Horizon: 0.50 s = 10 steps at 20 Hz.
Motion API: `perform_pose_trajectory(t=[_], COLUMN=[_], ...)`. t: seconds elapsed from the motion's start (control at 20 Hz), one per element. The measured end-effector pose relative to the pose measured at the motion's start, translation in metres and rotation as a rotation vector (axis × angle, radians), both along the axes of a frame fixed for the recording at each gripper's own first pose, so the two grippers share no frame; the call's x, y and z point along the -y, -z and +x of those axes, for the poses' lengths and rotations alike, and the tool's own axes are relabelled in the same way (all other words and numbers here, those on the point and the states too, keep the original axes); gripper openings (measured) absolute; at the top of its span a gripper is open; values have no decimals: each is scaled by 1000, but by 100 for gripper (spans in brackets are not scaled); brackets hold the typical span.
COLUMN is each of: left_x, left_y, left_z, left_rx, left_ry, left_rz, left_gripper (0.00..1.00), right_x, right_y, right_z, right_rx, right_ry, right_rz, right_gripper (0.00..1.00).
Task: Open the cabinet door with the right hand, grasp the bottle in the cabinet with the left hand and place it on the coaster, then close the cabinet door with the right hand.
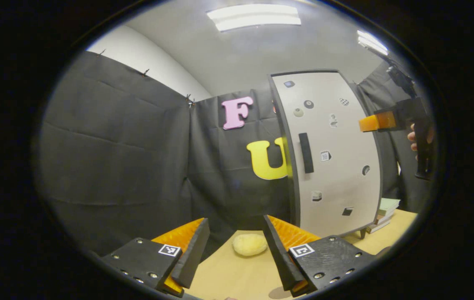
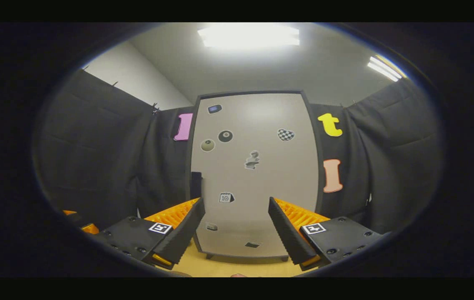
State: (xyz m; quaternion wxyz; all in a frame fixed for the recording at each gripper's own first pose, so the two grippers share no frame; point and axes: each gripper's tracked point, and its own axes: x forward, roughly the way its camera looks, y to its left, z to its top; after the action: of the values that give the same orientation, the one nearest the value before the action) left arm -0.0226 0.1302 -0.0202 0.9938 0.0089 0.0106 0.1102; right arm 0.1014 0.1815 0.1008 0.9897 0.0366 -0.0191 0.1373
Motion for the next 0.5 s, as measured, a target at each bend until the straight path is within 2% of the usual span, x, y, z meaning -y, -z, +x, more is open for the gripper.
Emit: perform_pose_trajectory(t=[0.05, 0.5], left_x=[-12, -93], left_y=[3, 25], left_z=[-4, -30], left_rx=[-3, -39], left_ry=[-15, -132], left_rz=[-1, 7], left_gripper=[77, 77], right_x=[-10, -89], right_y=[-1, 1], right_z=[5, 59], right_rx=[-4, -56], right_ry=[-4, -46], right_rz=[-5, -17], right_gripper=[97, 98])
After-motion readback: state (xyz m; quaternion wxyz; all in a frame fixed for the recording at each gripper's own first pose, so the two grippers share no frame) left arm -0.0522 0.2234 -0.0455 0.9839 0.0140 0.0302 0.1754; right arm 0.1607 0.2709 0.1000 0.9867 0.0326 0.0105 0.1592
